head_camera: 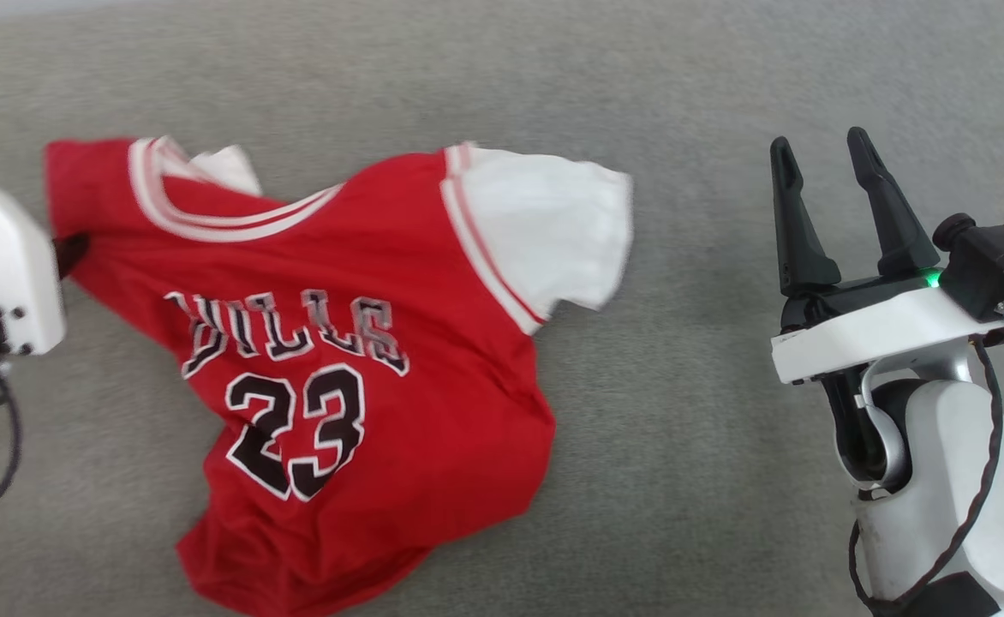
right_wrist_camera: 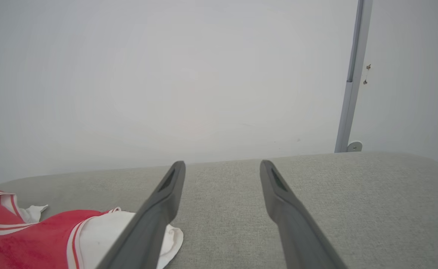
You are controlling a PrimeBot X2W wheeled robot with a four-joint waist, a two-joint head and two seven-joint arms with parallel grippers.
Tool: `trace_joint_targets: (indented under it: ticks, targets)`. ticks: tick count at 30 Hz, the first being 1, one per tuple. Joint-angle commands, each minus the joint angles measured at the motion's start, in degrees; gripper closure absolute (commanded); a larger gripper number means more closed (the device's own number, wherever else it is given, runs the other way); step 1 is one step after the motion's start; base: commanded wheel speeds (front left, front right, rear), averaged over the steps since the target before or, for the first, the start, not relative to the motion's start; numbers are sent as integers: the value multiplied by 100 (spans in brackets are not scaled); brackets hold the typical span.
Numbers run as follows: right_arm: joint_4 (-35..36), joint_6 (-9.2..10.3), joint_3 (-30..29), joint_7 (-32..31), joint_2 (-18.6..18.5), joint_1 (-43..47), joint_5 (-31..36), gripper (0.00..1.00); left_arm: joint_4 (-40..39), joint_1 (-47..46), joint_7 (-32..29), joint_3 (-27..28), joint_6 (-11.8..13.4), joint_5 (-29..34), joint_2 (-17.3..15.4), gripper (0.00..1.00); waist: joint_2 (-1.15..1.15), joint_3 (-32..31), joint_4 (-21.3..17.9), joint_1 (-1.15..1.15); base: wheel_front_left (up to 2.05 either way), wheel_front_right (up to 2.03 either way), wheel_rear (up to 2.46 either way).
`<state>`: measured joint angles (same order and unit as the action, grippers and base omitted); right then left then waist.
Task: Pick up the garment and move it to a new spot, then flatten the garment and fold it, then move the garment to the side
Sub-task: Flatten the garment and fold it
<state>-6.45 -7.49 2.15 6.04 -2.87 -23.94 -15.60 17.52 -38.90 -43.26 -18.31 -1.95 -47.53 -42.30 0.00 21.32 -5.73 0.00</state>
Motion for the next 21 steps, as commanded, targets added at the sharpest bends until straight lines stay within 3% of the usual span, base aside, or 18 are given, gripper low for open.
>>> trace_joint_targets:
  ticks: [1, 6, 10, 21]
  targets:
    - [41, 0, -25, -45, -4, 62, 21, 0, -133, 211, 72, 125, 77, -87, -133, 100, 0, -132, 190, 0, 0, 0, 0]
    - [109, 0, -45, -142, -5, 100, 47, 0, -535, 542, 220, 387, 191, -232, -322, 100, 0, -216, 310, 0, 0, 0, 0]
    - [134, 0, -27, -185, -4, 116, 45, 0, -1033, 622, 165, 347, 165, -347, -214, 100, 0, -272, 318, 0, 0, 0, 0]
    - [149, 0, 61, -157, -3, 169, -62, 0, -2514, 529, -428, -722, 97, -31, 364, 100, 0, -278, 21, 0, 0, 0, 0]
